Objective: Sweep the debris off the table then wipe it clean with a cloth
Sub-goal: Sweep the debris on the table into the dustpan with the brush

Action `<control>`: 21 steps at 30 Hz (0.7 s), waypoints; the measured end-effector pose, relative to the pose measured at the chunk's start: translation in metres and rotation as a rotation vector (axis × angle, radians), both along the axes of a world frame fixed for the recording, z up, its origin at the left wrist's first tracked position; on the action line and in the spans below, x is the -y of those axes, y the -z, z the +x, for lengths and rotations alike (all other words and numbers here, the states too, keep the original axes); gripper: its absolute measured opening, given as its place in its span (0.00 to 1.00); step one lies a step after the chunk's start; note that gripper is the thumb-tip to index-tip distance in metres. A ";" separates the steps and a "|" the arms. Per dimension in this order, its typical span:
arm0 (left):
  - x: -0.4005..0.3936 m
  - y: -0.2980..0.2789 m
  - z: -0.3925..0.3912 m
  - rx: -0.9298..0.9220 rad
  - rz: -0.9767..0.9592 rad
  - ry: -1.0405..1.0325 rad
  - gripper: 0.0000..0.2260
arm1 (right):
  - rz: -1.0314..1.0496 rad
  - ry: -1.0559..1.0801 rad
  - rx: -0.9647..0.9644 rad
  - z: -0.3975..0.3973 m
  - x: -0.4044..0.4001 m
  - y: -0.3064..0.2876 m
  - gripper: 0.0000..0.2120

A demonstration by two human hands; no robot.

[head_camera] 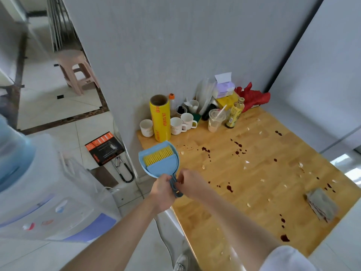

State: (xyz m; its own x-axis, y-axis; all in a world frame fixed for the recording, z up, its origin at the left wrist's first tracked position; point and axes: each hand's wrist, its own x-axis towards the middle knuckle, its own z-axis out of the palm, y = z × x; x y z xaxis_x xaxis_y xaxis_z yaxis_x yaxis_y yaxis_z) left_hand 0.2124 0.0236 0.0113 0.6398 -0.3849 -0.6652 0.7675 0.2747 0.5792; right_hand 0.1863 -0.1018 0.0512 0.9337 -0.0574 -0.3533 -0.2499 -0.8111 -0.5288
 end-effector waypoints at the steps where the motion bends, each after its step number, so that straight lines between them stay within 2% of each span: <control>1: 0.002 0.000 0.007 -0.001 0.013 -0.004 0.05 | 0.012 0.019 -0.013 0.010 0.002 0.003 0.07; 6: 0.009 0.007 0.035 -0.046 0.081 0.010 0.07 | -0.093 -0.068 -0.027 0.045 0.001 0.009 0.18; 11: 0.006 0.017 0.066 -0.080 0.091 -0.007 0.07 | -0.062 0.003 -0.053 0.071 -0.003 0.018 0.15; 15: -0.004 0.032 0.096 -0.108 0.094 0.106 0.09 | 0.110 0.270 0.007 0.086 0.014 0.021 0.10; 17: -0.007 0.038 0.108 -0.095 0.200 0.177 0.08 | 0.226 0.406 0.093 0.092 0.032 0.018 0.09; 21: -0.022 0.056 0.137 -0.031 0.400 0.375 0.18 | 0.219 0.636 0.322 0.104 0.076 0.002 0.07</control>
State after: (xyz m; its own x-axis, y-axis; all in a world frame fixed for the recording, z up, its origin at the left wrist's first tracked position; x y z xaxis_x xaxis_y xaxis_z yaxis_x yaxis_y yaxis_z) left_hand 0.3498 0.0454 -0.0447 0.4853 -0.2962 -0.8227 0.7885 -0.2584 0.5581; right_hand 0.2906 -0.1775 0.0488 0.8031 -0.5806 -0.1335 -0.4414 -0.4295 -0.7879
